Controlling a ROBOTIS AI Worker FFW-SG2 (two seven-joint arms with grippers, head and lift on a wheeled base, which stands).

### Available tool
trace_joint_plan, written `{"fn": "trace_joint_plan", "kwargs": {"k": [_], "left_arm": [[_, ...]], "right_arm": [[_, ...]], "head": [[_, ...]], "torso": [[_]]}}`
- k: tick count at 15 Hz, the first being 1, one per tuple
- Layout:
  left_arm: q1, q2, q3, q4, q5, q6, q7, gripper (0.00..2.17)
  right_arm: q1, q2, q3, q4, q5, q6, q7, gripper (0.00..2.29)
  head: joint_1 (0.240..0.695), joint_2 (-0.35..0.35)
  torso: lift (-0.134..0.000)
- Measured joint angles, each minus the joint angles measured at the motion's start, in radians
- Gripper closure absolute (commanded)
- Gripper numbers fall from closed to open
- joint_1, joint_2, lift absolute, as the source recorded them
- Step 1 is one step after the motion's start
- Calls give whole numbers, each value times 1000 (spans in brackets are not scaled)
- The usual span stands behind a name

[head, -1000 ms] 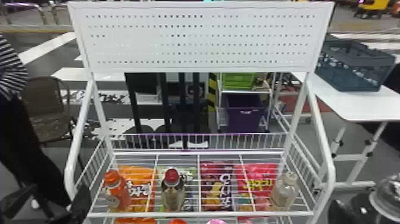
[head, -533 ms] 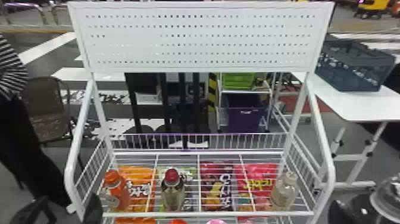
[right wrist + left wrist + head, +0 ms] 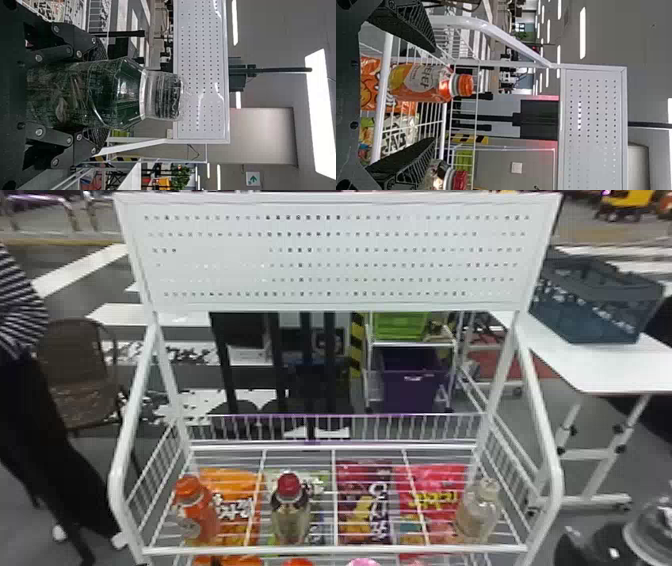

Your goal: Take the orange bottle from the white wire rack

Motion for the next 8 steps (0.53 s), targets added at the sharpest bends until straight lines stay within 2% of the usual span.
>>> {"fn": "trace_joint_plan", "kwargs": {"k": [3, 8], "left_arm": [[-89, -3, -36, 150, 3, -55, -2, 90], [-226, -1, -46, 296, 15, -52, -9, 90]], "right_arm": [[-3, 0, -8, 5, -4, 1, 0, 1015], [-3, 0, -11, 6, -4, 3, 0, 1015]], "head": [[499, 0], [499, 0]], "torso": [[0], [0]]}}
